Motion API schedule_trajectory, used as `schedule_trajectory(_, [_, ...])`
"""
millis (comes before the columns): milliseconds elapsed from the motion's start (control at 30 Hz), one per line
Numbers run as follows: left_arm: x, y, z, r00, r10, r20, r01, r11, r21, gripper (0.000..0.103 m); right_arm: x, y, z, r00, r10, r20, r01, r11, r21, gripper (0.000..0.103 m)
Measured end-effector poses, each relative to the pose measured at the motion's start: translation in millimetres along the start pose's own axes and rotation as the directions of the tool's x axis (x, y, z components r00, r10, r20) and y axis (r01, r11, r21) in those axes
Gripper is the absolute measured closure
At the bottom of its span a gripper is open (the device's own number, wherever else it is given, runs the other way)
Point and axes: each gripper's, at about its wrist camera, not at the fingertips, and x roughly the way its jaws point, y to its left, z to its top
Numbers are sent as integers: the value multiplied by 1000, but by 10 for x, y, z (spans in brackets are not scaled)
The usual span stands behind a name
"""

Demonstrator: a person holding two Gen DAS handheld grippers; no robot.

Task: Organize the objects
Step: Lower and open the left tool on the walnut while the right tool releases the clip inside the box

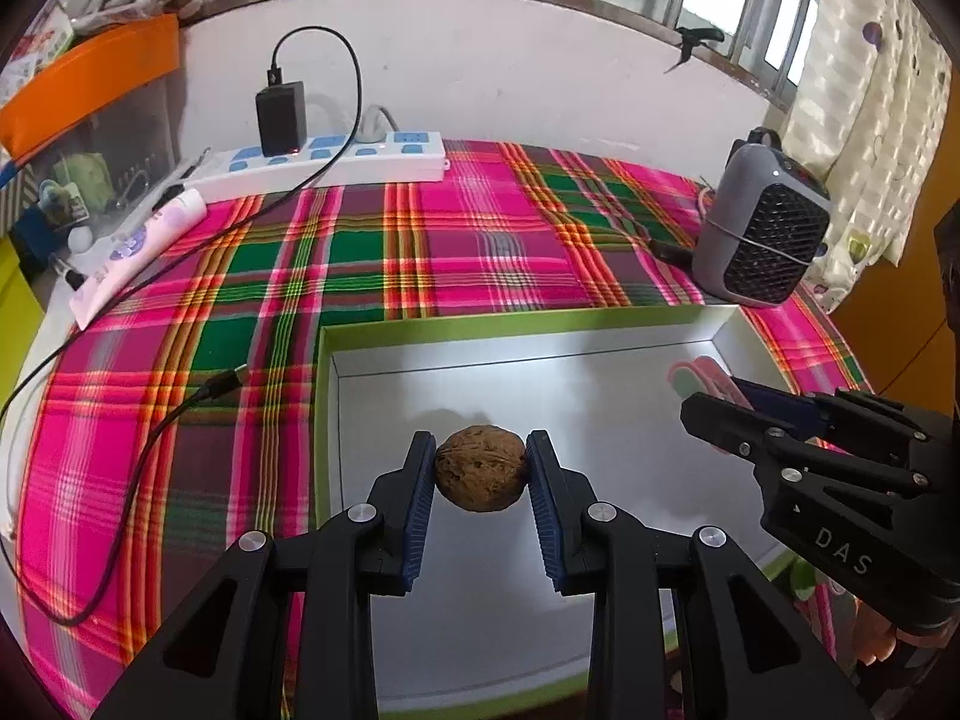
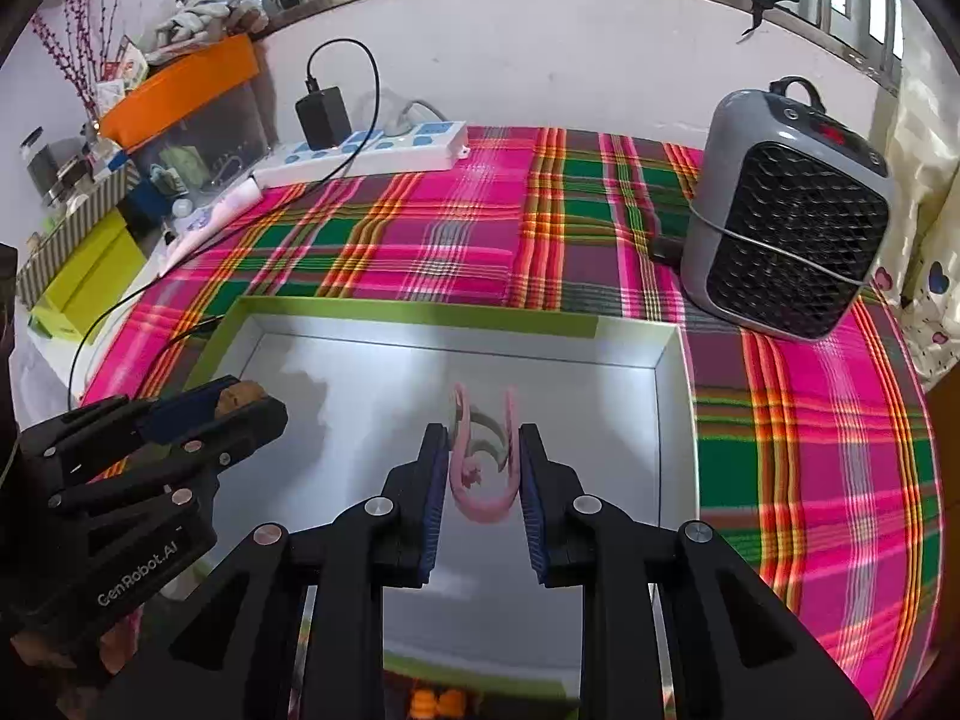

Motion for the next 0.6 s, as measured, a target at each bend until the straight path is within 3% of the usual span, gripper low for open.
schedule_trajectory(600, [293, -4, 141, 999, 15, -36, -14, 1000, 16, 74, 382, 1, 177, 997, -27, -65, 27, 1000, -1, 79])
